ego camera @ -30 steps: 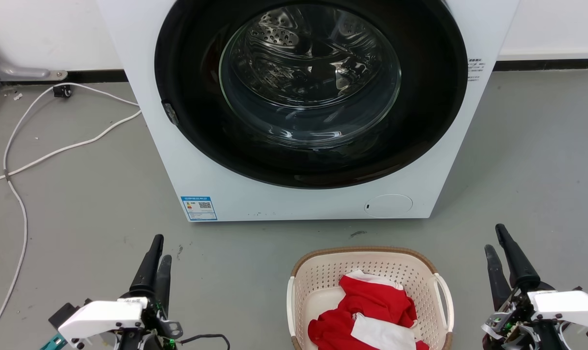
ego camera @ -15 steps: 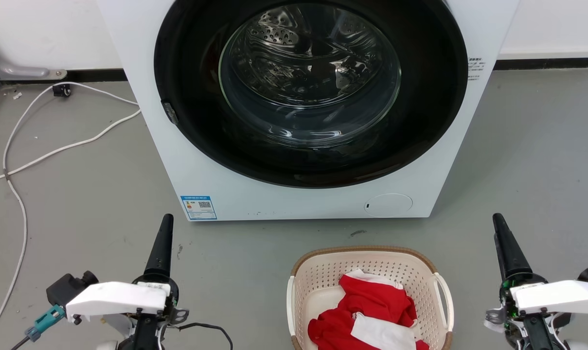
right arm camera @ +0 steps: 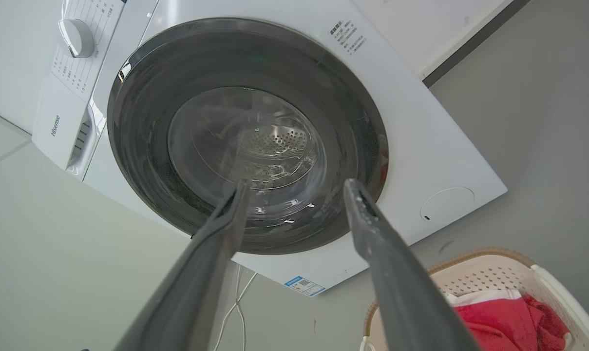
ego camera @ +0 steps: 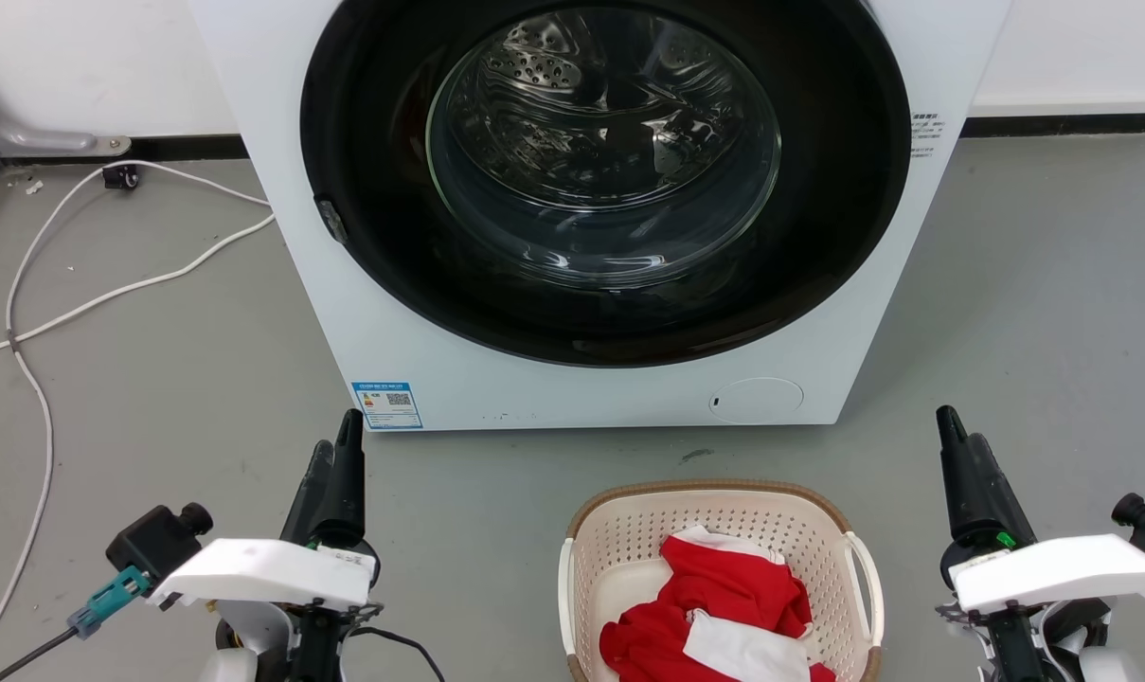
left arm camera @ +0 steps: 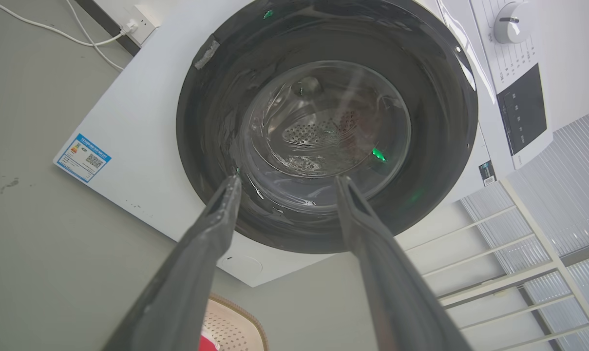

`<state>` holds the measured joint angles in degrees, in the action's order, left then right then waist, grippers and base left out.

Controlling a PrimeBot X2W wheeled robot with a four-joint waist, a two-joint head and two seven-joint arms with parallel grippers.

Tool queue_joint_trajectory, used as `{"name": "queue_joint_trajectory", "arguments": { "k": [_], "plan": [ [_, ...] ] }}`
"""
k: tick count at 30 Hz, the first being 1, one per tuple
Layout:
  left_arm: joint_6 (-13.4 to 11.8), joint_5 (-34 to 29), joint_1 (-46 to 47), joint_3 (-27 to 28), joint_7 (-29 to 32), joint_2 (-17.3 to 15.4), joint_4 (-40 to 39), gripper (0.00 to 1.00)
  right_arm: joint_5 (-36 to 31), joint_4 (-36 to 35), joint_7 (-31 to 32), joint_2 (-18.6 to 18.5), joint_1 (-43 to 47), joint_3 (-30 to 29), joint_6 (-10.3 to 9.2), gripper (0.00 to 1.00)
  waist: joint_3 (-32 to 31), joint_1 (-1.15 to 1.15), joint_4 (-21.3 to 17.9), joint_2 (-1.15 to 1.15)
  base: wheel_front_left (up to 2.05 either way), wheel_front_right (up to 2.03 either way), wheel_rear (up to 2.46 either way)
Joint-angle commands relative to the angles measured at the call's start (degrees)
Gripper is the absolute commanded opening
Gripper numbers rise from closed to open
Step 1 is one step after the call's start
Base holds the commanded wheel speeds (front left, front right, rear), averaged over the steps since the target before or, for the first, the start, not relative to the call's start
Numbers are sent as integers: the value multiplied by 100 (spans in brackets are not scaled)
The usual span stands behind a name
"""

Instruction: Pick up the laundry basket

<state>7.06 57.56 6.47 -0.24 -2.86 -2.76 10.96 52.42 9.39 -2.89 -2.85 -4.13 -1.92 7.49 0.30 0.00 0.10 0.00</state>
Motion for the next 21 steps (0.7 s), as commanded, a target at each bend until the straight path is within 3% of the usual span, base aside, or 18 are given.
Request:
{"name": "queue_joint_trajectory", "arguments": {
  "k": [1,21],
  "plan": [
    [0,-229,179,-43,-67,-17,-68,100,-260,-92,-62,-13,-76,13,1,100,-4,0,2,0,0,0,0],
    [-39,-2041,274,-318,-426,-18,97,100,-2220,202,-423,-11,-189,148,1,100,-11,0,23,0,0,0,0]
  ]
}}
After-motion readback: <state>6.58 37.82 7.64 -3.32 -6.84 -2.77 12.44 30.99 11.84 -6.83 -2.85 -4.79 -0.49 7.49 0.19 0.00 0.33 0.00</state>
